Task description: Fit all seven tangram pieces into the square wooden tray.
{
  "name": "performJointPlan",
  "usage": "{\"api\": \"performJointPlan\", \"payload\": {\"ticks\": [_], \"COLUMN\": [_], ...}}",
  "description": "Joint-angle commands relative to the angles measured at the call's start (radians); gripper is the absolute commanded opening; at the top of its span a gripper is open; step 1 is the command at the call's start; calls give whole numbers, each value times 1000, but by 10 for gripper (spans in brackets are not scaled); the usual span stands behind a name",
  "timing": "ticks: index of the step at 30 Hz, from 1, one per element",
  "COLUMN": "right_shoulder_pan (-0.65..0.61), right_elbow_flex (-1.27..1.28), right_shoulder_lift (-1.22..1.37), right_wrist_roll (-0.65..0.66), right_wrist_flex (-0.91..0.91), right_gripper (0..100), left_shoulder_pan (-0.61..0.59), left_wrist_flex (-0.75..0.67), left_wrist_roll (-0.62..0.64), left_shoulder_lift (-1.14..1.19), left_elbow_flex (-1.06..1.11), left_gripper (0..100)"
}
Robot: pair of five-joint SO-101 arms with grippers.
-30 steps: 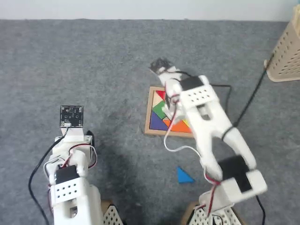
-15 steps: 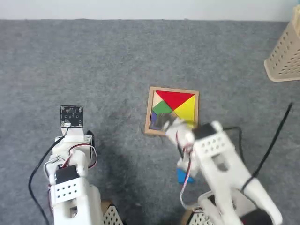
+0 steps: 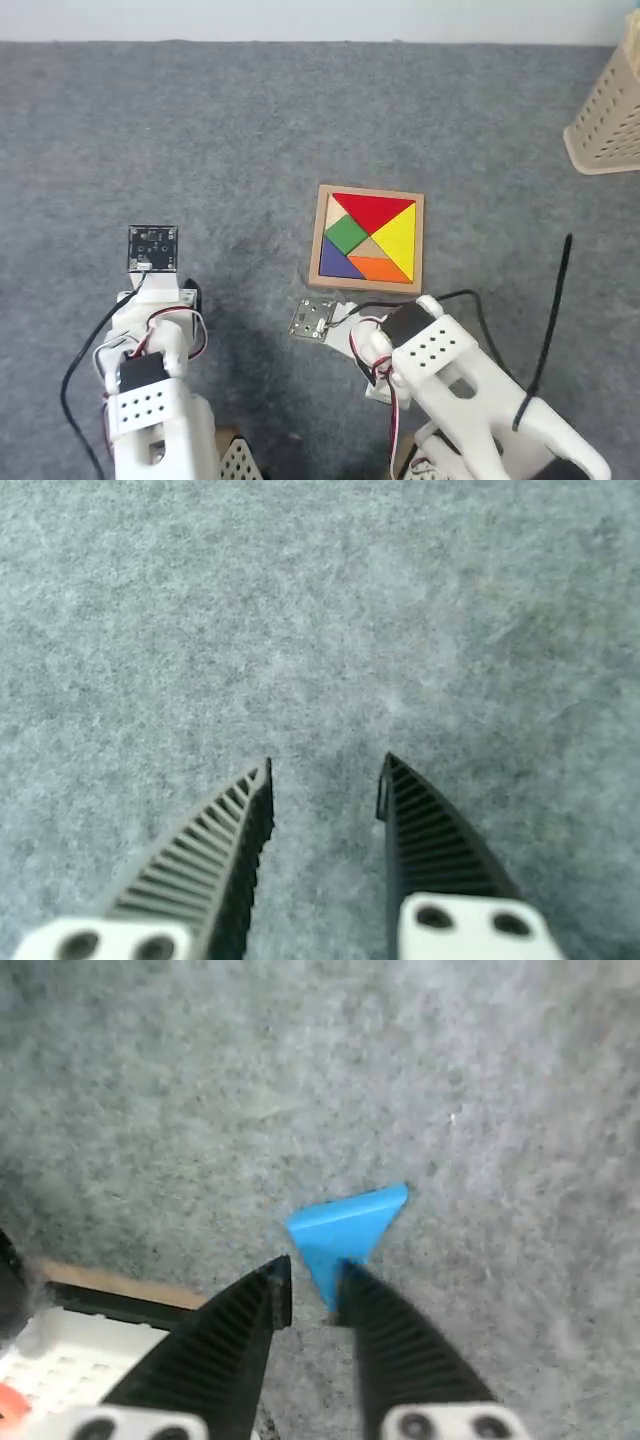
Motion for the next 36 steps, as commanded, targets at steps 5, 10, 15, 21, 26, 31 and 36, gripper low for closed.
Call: {"api": "performJointPlan", "payload": {"ticks": [5, 10, 15, 21, 26, 31, 36], "right_shoulder_pan": [-15, -10, -8, 128, 249, 266, 259], "right_elbow_flex": [12, 6, -58, -138, -212, -239, -242], "right_shoulder_lift": [-22, 119, 260, 354, 387, 375, 305], "right_wrist_roll": [-12, -21, -89, -133, -273, -364, -397], "right_wrist_flex": [-45, -105, -134, -153, -193, -194, -154], "right_gripper": [188, 188, 188, 188, 187, 187, 128], "left_shoulder_pan": [-3, -3, -3, -3, -3, -3, -3], "left_wrist_flex": [-26, -26, -26, -26, -26, -26, -26], "left_wrist_roll": [-6, -6, -6, -6, -6, -6, -6], "left_shoulder_lift": [-20, -20, -20, -20, -20, -20, -20], "left_elbow_flex": [-4, -4, -4, -4, -4, -4, -4], "left_gripper": [168, 168, 168, 168, 168, 168, 168]}}
